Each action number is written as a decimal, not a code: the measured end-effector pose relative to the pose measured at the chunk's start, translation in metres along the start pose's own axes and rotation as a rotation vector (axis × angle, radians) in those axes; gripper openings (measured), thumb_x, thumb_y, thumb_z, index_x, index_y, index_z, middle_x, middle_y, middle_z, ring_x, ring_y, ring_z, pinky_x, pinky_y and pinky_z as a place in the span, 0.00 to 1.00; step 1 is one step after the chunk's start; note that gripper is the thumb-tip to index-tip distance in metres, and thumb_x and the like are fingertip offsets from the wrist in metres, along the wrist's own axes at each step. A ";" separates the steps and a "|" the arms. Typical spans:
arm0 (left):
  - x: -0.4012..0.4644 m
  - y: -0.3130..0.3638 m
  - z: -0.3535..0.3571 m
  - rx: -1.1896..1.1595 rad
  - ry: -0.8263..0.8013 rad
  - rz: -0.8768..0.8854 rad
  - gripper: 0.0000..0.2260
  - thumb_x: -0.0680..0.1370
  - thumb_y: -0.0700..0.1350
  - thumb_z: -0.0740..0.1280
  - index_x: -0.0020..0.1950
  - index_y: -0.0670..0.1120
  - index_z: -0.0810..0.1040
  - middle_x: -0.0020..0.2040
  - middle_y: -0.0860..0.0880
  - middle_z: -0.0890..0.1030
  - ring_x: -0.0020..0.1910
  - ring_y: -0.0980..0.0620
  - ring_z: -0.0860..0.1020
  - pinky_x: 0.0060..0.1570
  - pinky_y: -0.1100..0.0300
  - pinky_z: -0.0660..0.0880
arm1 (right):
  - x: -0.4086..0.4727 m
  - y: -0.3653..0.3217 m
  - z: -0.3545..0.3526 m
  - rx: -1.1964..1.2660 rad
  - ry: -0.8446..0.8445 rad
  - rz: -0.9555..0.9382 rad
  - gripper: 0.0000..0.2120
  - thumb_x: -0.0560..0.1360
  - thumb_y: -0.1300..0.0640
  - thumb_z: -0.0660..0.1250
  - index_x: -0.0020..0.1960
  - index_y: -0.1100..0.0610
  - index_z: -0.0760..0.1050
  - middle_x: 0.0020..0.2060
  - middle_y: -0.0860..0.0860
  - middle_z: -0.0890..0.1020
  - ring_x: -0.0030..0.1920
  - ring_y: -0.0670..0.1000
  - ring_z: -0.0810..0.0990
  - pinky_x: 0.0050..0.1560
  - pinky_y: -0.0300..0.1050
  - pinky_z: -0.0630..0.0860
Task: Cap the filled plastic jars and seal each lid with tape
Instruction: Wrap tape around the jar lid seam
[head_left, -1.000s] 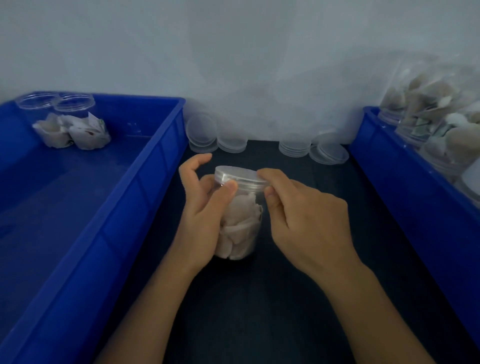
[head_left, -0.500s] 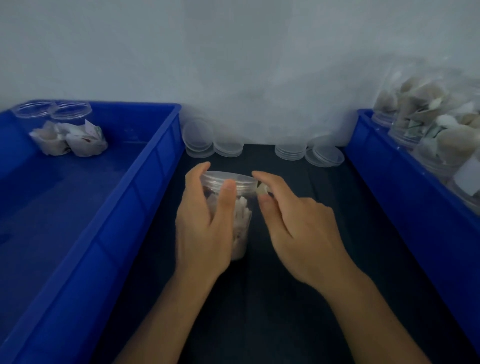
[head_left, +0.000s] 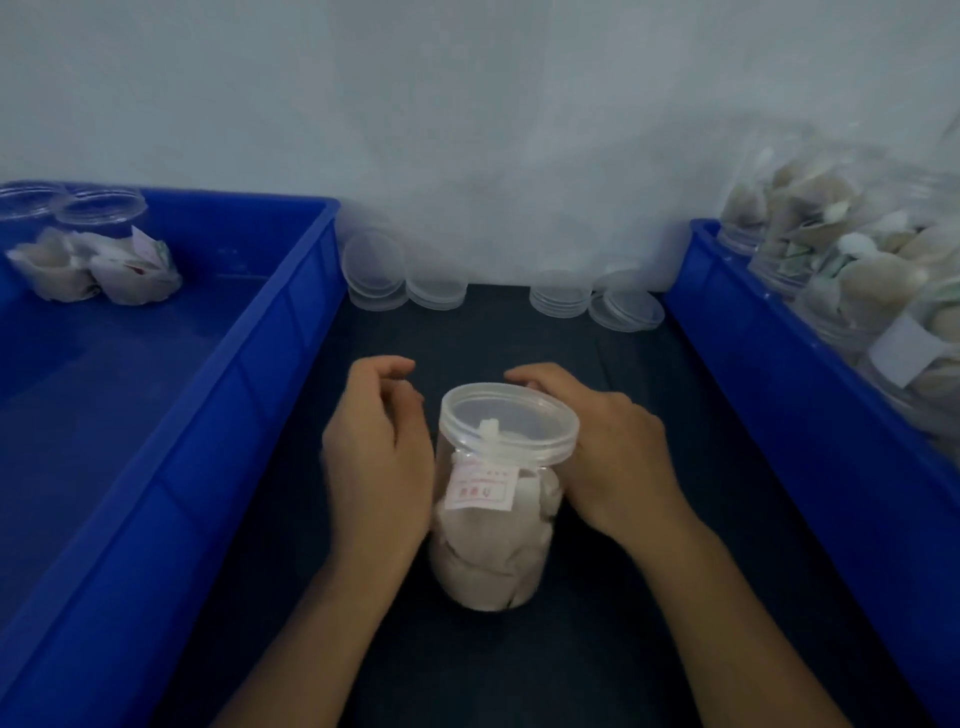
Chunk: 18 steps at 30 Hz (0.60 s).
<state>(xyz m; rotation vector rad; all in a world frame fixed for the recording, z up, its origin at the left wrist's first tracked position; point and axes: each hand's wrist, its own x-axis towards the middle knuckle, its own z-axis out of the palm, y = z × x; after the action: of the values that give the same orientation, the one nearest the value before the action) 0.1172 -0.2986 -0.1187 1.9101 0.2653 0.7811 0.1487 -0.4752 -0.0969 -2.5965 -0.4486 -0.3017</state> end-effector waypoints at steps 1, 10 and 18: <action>0.002 0.001 -0.001 0.017 0.064 0.008 0.06 0.85 0.43 0.64 0.57 0.55 0.75 0.41 0.56 0.79 0.42 0.60 0.80 0.37 0.67 0.73 | 0.000 0.002 0.001 0.047 0.029 0.011 0.11 0.83 0.45 0.64 0.65 0.35 0.71 0.46 0.38 0.84 0.45 0.45 0.82 0.47 0.53 0.80; -0.007 0.015 -0.016 -0.243 0.105 -0.048 0.10 0.85 0.53 0.59 0.50 0.56 0.78 0.36 0.53 0.84 0.34 0.55 0.82 0.35 0.64 0.75 | -0.005 -0.004 -0.003 0.088 0.054 0.053 0.11 0.86 0.44 0.54 0.57 0.42 0.75 0.40 0.40 0.82 0.41 0.46 0.80 0.45 0.56 0.78; -0.029 0.022 -0.008 -0.297 -0.350 0.012 0.32 0.69 0.52 0.79 0.62 0.65 0.61 0.57 0.62 0.79 0.57 0.58 0.81 0.50 0.69 0.78 | -0.007 -0.008 0.000 0.029 0.141 0.064 0.11 0.84 0.44 0.50 0.50 0.43 0.70 0.34 0.40 0.77 0.33 0.43 0.75 0.33 0.46 0.67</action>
<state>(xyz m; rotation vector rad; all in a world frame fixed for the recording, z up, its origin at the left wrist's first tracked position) 0.0862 -0.3174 -0.1095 1.7283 -0.0757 0.4520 0.1398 -0.4706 -0.0954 -2.5354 -0.3166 -0.4499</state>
